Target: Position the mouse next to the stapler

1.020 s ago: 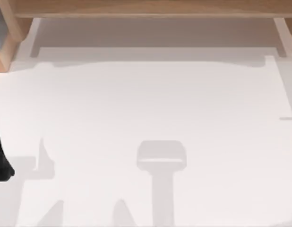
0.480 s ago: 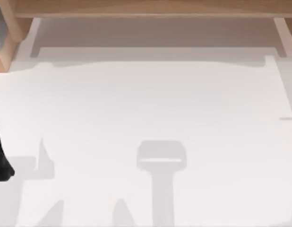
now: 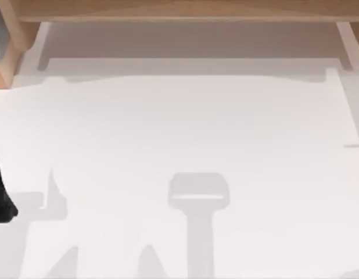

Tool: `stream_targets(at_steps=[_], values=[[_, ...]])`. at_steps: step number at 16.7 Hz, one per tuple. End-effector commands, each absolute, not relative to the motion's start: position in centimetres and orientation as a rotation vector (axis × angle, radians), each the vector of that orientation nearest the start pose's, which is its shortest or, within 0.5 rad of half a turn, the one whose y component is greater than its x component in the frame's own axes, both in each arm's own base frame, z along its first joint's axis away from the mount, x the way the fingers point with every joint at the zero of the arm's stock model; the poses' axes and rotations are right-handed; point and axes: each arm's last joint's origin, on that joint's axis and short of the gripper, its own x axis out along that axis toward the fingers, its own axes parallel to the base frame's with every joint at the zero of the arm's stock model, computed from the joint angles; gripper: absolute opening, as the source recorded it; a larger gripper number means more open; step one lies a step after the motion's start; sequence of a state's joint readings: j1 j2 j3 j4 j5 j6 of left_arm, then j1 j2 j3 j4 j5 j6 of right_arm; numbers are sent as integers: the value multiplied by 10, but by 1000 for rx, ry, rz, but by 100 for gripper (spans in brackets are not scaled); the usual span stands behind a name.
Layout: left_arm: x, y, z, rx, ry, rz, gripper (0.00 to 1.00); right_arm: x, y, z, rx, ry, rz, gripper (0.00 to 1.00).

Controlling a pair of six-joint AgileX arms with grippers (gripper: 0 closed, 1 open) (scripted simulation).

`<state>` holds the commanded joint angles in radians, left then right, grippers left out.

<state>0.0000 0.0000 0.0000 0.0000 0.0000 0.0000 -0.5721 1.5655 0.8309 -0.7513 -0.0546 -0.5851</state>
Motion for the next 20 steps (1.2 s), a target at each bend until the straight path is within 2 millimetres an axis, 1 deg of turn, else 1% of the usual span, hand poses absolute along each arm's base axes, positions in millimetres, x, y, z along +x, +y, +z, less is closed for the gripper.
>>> stream_targets(at_steps=[1, 14, 15, 20], values=[[106, -1, 160, 0, 0, 0, 100, 216, -136, 145, -13, 1470, 12, 0], [106, -1, 160, 0, 0, 0, 100, 216, -136, 145, -13, 1470, 12, 98], [106, -1, 160, 0, 0, 0, 100, 216, -136, 145, -13, 1470, 12, 100], [106, -1, 160, 0, 0, 0, 100, 216, -136, 145, -13, 1470, 12, 100]])
